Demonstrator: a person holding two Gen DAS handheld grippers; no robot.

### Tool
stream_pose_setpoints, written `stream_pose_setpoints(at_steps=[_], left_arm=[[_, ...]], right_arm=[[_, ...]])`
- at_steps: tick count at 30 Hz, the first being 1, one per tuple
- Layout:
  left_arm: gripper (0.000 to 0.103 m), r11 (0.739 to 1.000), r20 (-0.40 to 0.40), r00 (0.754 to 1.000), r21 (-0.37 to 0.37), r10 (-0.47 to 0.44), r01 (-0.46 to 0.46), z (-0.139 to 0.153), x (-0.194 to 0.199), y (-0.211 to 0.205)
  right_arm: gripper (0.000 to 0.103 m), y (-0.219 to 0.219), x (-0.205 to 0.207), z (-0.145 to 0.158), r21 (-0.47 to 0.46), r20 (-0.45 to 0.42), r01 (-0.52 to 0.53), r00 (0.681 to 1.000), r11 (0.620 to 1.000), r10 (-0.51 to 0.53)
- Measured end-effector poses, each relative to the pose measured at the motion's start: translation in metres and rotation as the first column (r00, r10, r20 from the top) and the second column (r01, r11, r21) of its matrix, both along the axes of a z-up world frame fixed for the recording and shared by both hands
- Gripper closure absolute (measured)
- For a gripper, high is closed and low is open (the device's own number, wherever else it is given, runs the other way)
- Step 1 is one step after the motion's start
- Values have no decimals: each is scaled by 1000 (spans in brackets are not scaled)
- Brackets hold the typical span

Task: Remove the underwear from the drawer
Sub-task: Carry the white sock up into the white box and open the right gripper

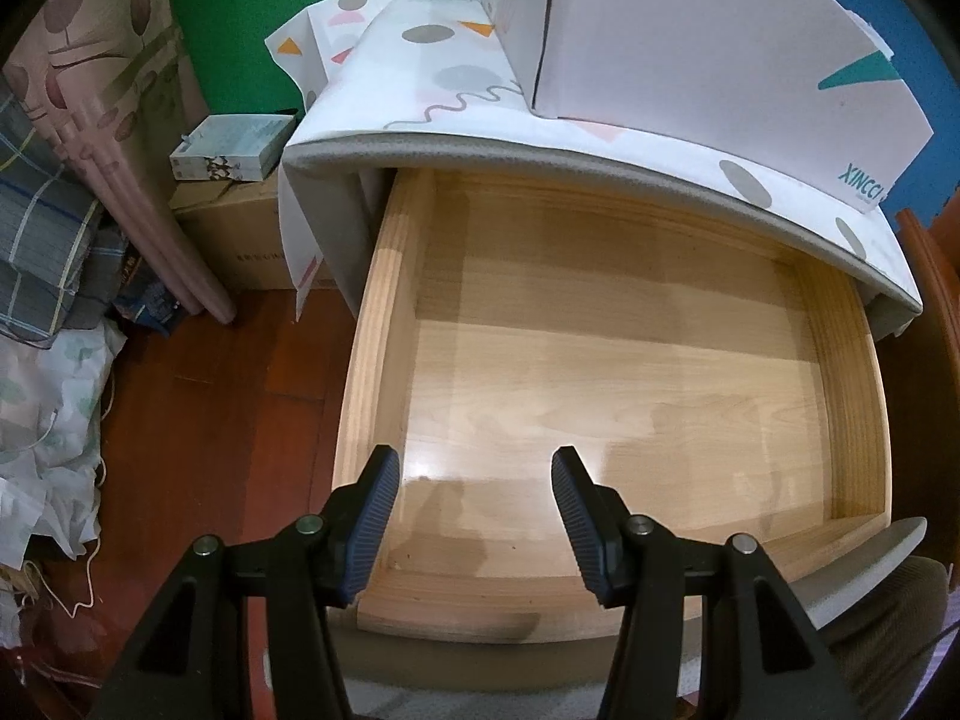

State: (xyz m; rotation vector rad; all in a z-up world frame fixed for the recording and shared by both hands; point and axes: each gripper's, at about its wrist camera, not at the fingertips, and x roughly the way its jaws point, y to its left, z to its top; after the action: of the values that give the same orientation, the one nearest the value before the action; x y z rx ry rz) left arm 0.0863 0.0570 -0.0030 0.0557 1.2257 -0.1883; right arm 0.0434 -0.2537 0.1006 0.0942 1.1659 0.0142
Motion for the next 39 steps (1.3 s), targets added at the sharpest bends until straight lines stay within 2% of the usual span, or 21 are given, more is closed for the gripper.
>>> stream_pose_setpoints(at_steps=[10, 19, 28, 32, 39], left_arm=[[49, 1000, 3, 1000, -2, -1, 1, 1, 1, 0], [49, 1000, 27, 1000, -9, 15, -15, 4, 0, 1], [49, 999, 19, 1000, -30, 19, -18, 4, 2, 4], [49, 1000, 18, 1000, -23, 19, -18, 4, 2, 4], [49, 1000, 18, 1000, -9, 17, -17, 2, 3, -1]], right_arm=[[37, -5, 36, 65, -11, 111, 21, 994, 1000, -19], [37, 1, 81, 86, -31, 135, 18, 991, 999, -13], [37, 18, 126, 83, -59, 104, -8, 994, 998, 14], [36, 28, 141, 71, -30, 85, -15, 996, 999, 17], [36, 54, 163, 48, -68, 66, -48, 996, 997, 53]])
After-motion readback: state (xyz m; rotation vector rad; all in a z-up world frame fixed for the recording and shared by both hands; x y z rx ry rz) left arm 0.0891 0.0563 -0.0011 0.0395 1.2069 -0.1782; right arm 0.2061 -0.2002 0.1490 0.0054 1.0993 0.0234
